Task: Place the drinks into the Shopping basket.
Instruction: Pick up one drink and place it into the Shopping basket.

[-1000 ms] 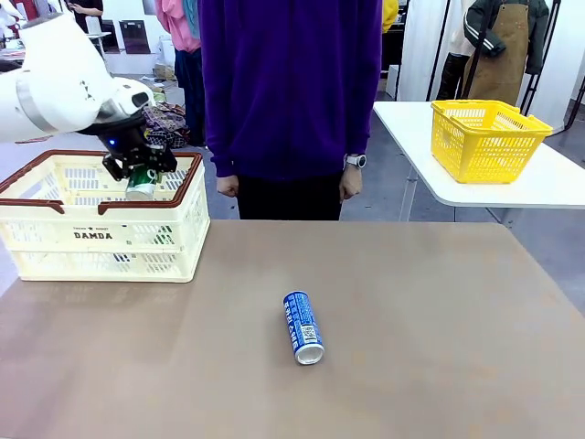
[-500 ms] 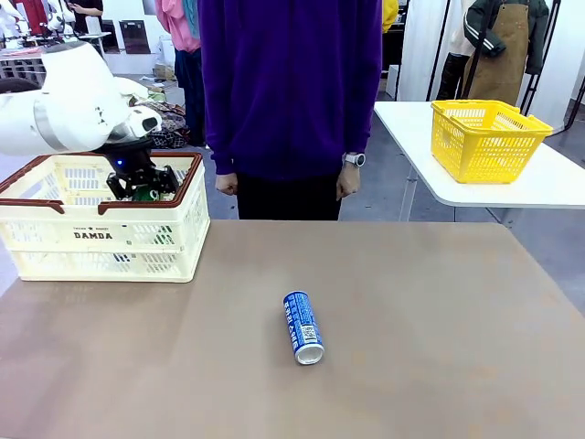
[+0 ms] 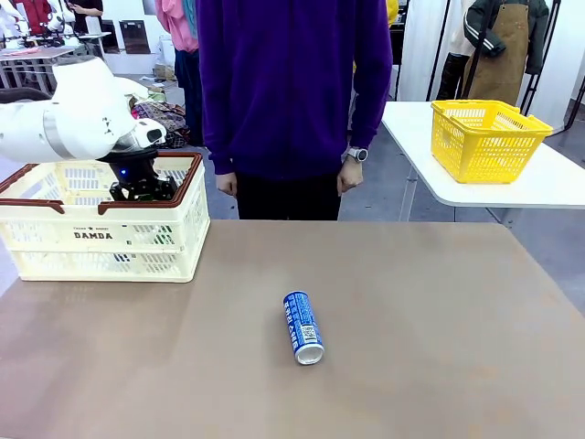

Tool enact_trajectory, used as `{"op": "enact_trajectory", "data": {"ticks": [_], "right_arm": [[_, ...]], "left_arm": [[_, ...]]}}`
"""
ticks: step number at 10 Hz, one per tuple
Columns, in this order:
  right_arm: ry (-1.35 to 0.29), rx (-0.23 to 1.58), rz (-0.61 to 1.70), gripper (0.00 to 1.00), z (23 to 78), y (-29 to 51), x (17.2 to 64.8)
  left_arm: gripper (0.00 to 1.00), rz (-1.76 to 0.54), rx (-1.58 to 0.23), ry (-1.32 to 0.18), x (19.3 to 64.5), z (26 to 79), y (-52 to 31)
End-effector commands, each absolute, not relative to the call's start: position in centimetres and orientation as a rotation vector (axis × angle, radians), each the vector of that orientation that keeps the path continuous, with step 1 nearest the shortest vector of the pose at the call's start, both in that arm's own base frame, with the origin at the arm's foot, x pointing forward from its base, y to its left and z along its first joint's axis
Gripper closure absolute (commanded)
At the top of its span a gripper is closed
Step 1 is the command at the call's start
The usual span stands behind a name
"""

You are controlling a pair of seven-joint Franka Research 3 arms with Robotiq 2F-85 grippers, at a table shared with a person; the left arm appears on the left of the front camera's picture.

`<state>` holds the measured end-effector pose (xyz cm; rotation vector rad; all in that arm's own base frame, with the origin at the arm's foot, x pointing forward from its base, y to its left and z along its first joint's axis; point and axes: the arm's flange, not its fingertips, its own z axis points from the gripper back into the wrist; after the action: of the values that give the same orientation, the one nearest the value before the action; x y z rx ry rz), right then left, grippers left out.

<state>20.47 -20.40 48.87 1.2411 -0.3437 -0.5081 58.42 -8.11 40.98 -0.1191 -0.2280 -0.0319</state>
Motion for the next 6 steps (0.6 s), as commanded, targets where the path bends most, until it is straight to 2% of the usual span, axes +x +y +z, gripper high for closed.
{"op": "enact_trajectory", "data": {"ticks": [1,2,3,6], "right_arm": [[-0.350,1.266,-0.514,0.00,49.35,-20.38,20.70],[-0.350,1.266,-0.514,0.00,49.35,-20.38,20.70],[-0.350,1.266,-0.514,0.00,49.35,-20.38,20.70],[-0.350,1.266,-0.514,0.00,49.35,-20.38,20.70]], "left_arm": [[0.65,-0.009,-0.087,-0.212,59.04,41.25,-8.17],[0.08,-0.010,-0.082,-0.209,59.06,41.12,-8.22],[0.00,-0.009,-0.079,-0.206,59.12,41.06,-8.26],[0.00,-0.007,-0.077,-0.205,59.11,41.00,-8.20]]}}
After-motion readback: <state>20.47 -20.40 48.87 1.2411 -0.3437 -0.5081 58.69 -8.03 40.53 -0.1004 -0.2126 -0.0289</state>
